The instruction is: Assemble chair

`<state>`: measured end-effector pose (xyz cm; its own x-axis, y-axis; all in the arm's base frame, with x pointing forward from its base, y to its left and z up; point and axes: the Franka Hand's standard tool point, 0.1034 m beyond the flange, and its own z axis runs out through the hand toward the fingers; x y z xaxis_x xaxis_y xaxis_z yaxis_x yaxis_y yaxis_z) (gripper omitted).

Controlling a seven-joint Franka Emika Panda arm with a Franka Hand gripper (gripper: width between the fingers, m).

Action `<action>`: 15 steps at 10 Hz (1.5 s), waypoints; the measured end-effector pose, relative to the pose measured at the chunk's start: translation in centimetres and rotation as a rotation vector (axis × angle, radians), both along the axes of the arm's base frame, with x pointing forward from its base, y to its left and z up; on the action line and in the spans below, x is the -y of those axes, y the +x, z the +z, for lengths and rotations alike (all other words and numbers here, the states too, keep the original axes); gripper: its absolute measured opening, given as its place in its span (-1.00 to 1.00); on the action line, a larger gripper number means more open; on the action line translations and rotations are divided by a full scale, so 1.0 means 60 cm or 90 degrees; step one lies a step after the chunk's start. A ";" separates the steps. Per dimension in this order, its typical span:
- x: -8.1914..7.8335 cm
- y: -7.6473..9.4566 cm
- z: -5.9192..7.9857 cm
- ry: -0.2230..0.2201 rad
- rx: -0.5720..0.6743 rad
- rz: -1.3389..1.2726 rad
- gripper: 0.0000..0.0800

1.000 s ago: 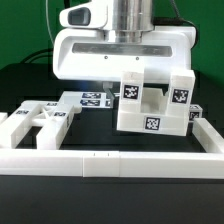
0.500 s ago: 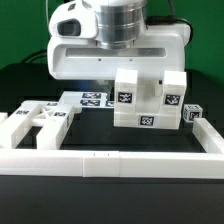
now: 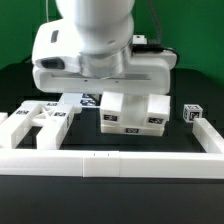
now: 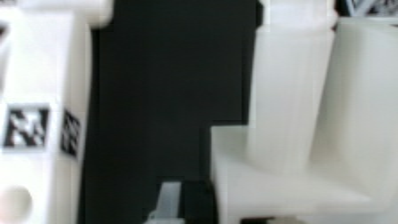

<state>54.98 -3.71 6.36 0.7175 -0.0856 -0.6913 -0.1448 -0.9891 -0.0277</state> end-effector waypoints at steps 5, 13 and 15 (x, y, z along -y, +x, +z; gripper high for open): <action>0.005 -0.027 -0.013 -0.004 -0.195 -0.010 -0.91; 0.004 -0.051 -0.012 0.015 -0.219 -0.037 -0.23; 0.011 -0.045 0.002 0.031 -0.207 -0.028 0.54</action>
Offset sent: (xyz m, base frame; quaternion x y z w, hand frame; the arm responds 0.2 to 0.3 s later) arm 0.0000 0.0000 0.0000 0.0000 -0.1938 0.0000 0.9810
